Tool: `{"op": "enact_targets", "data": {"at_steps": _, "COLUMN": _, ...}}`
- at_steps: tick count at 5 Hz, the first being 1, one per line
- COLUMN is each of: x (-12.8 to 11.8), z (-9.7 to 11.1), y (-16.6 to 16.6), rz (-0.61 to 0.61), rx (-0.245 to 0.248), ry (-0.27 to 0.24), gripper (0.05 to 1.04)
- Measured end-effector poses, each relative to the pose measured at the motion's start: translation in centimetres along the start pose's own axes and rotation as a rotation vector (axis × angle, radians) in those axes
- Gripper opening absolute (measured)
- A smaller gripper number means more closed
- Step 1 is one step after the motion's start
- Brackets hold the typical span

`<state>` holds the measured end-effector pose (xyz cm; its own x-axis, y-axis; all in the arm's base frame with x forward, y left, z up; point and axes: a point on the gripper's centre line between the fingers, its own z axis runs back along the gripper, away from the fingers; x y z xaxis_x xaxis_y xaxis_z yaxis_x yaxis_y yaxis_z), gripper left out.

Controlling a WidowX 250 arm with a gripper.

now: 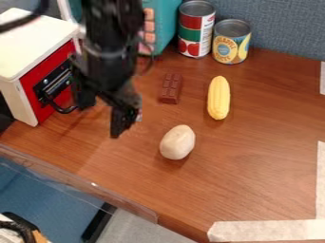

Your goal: Open the drawer

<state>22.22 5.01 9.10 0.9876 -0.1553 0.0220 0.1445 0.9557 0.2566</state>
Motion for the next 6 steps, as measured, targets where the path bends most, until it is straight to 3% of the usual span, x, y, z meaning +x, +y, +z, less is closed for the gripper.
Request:
{"op": "enact_targets", "data": {"at_steps": 1, "x": 0.1, "z": -2.5, "y": 0.8, "rz": 0.009, "rx": 0.084, "ry": 0.030, "gripper": 1.001}}
{"op": "enact_targets", "data": {"at_steps": 2, "x": 0.2, "z": -4.6, "y": 1.6, "rz": 0.000, "rx": 0.108, "ry": 0.042, "gripper": 1.001}}
{"op": "enact_targets", "data": {"at_steps": 5, "x": 1.5, "z": -3.5, "y": 5.2, "rz": 0.011, "rx": 0.100, "ry": 0.008, "gripper": 1.001}}
{"op": "enact_targets", "data": {"at_steps": 6, "x": 1.7, "z": -4.3, "y": 5.6, "rz": 0.008, "rx": 0.094, "ry": 0.018, "gripper": 1.001}}
